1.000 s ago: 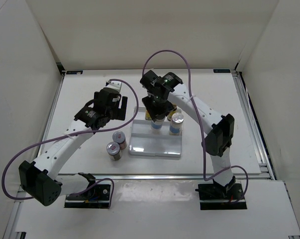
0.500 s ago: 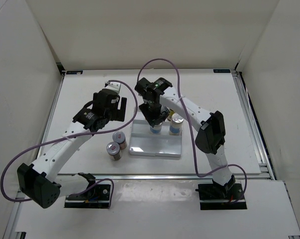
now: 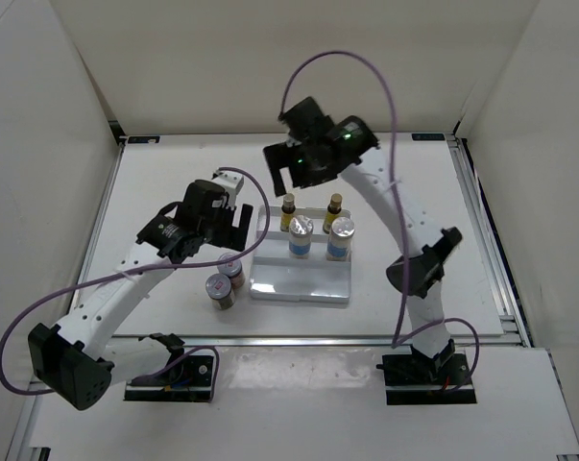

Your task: Organize the condiment bottles

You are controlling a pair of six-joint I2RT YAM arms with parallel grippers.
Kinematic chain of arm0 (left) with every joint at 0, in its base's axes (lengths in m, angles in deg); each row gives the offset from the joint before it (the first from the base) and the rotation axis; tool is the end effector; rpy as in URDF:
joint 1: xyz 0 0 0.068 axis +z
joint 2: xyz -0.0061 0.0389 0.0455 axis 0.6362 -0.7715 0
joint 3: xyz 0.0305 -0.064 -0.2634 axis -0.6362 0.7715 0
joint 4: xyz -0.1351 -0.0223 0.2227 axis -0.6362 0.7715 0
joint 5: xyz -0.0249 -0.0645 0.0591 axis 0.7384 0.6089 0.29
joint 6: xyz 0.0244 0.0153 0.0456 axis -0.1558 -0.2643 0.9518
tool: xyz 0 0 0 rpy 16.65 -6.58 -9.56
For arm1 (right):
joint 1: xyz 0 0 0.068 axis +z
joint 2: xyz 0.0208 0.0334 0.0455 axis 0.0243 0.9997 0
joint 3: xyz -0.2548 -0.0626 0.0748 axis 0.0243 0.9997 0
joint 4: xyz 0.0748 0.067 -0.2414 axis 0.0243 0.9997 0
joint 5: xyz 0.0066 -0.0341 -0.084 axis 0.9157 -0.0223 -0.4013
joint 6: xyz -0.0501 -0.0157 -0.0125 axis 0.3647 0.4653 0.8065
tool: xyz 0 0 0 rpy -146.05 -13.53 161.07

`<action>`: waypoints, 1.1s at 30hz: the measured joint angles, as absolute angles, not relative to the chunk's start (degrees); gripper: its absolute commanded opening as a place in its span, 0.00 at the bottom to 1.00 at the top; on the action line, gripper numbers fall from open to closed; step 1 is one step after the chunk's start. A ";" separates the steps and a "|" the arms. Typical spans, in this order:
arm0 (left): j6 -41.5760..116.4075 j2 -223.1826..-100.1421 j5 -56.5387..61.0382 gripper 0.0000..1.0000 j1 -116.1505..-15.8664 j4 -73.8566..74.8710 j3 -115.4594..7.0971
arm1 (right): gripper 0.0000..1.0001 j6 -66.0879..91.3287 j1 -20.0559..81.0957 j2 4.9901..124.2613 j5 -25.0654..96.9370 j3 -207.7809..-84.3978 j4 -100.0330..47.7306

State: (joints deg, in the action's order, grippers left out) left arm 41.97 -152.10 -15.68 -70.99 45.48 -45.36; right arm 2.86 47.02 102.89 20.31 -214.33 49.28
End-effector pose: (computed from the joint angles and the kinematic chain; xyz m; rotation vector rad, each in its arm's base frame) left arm 0.2043 -0.1182 0.3259 0.4181 2.3146 -0.1306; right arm 0.2940 0.2934 0.4144 -0.5637 2.4166 0.2992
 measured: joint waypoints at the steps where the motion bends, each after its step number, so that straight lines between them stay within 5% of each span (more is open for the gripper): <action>1: 42.03 -152.14 -14.72 0.99 -71.12 45.92 -45.32 | 0.99 1.92 45.75 101.21 21.53 -214.24 49.13; 10: 42.84 -155.29 -10.15 0.99 -71.26 49.05 -44.66 | 0.99 -4.49 33.75 82.50 27.76 -205.59 50.33; 28: 38.47 -160.08 -7.84 0.98 -71.45 50.97 -38.85 | 0.99 -5.06 34.80 84.10 30.01 -202.64 50.35; 33: 38.30 -161.19 -10.39 0.88 -72.24 49.59 -38.85 | 0.99 -5.10 33.91 84.10 30.23 -202.64 50.35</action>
State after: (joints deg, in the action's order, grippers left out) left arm 38.30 -161.19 -10.39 -72.24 49.59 -38.85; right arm -5.10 33.91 84.10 30.23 -202.64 50.35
